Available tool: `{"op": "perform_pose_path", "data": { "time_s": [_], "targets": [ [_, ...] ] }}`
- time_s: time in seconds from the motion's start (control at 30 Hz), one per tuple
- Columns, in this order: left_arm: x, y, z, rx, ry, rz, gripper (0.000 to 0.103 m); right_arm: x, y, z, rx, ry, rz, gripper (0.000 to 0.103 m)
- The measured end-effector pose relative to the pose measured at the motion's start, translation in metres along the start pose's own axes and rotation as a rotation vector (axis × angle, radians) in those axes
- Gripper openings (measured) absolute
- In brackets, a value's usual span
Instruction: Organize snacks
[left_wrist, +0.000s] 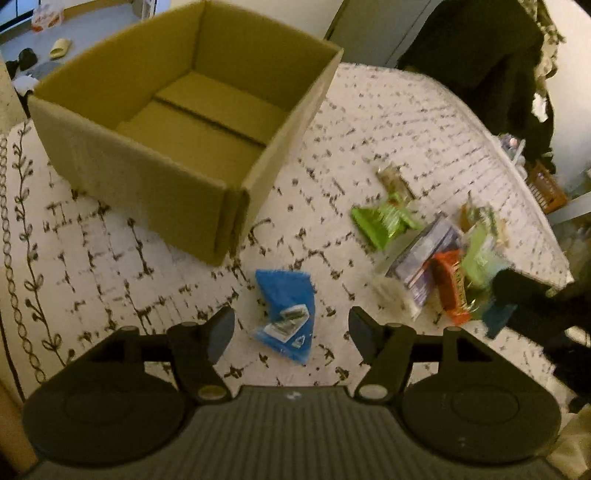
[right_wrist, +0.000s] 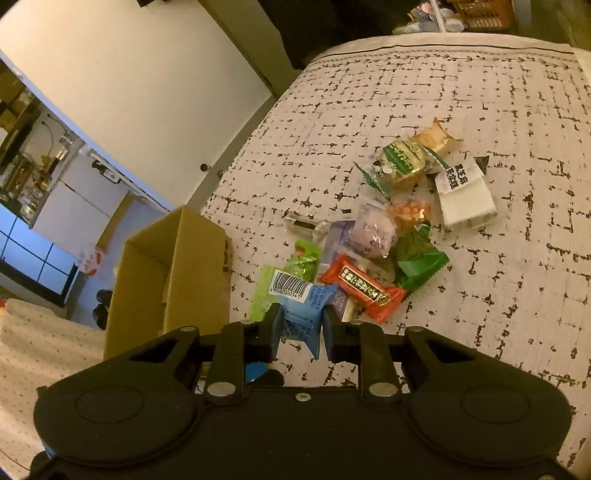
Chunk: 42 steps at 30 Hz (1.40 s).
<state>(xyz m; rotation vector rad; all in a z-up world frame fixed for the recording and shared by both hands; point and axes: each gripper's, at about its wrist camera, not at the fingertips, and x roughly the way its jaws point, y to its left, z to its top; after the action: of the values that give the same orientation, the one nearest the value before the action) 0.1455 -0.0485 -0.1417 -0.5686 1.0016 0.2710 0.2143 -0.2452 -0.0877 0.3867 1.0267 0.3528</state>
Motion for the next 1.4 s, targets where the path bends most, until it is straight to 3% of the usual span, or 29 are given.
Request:
{"op": "perform_pose_path", "data": {
  "time_s": [0.23,0.33,0.4,0.7,1.1,1.2,1.23,1.4],
  "targets": [
    [0.015,-0.010,-0.002,0.019,0.021,0.017,0.060,0.005,-0.001,0.000,-0.009,0.010,-0.021,0.024],
    [0.017,-0.013,-0.003,0.050,0.029,0.041,0.034,0.004,-0.001,0.001,-0.013,0.001,-0.026,0.024],
    [0.016,-0.010,-0.002,0.056,0.034,0.031,0.027,0.004,0.001,0.001,-0.027,0.002,-0.035,0.024],
    [-0.014,0.006,0.001,0.057,-0.010,0.007,0.025,0.003,0.021,-0.006,-0.108,-0.011,-0.021,0.024],
    [-0.069,0.024,0.010,0.035,-0.071,-0.068,0.023,-0.011,0.053,-0.011,-0.134,-0.054,0.063,0.024],
    [-0.079,0.028,0.012,0.026,-0.086,-0.086,0.020,-0.012,0.063,-0.014,-0.152,-0.067,0.070,0.024],
    [-0.082,0.029,0.012,0.023,-0.088,-0.093,0.010,-0.012,0.065,-0.015,-0.156,-0.071,0.073,0.024],
    [-0.095,0.037,0.015,0.019,-0.112,-0.106,0.004,-0.009,0.071,-0.014,-0.146,-0.074,0.087,0.024]
  ]
}}
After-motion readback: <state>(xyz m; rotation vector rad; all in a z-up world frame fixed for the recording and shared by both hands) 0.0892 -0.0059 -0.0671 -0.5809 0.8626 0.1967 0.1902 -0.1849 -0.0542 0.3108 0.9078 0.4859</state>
